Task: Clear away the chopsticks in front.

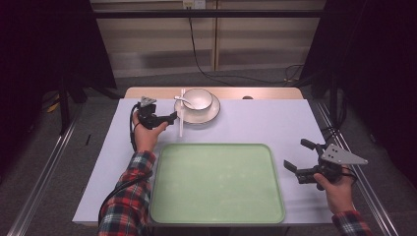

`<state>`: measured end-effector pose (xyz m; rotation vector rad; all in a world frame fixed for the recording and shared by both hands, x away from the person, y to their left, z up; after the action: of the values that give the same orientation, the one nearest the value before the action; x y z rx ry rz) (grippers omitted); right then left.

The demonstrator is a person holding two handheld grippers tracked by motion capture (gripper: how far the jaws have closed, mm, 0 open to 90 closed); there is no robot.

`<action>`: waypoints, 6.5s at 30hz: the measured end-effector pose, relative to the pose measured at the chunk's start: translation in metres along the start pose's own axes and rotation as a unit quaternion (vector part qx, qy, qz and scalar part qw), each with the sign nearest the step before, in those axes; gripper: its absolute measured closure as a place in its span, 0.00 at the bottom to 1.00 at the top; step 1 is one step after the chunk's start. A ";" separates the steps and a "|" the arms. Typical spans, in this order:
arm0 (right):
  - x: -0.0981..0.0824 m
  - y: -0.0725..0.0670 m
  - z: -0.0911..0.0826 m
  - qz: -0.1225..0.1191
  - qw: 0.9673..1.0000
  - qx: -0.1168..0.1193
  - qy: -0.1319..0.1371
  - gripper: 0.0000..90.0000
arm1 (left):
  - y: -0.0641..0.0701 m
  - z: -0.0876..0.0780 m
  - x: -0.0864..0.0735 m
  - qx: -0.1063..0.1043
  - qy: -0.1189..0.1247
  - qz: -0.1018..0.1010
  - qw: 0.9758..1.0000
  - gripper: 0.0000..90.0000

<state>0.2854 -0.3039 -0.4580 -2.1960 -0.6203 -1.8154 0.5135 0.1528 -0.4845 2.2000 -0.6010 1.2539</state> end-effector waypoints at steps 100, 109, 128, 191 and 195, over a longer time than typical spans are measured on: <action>-0.001 0.004 -0.001 0.005 1.000 0.008 0.000 0.02 | -0.004 0.060 0.005 0.060 -0.088 -0.102 0.989 0.80; -0.002 0.006 -0.001 0.004 1.000 0.002 0.001 0.02 | -0.004 0.060 0.006 0.075 -0.083 -0.154 0.982 0.88; -0.001 0.007 -0.001 0.008 1.000 0.002 0.003 0.02 | -0.001 0.048 0.013 0.079 -0.065 -0.188 0.977 0.95; 0.000 0.002 -0.005 -0.005 1.000 0.008 0.007 0.02 | 0.067 -0.090 -0.049 0.096 -0.018 -0.228 0.969 0.95; 0.000 0.002 -0.005 -0.002 1.000 0.008 0.005 0.02 | 0.074 -0.092 -0.055 0.088 -0.021 -0.236 0.968 0.95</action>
<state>0.2818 -0.3074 -0.4565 -2.1761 -0.6360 -1.8157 0.3841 0.1619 -0.4771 2.3311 0.0328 1.0369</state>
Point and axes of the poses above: each handheld gripper's, and its own axes: z roughly forward along the jaws, x roughly out of its top, y roughly to its right, the point moved 5 cm from there along z, roughly forward along the jaws, and after that the axes turned 12 degrees about -x, right-handed, at the moved point
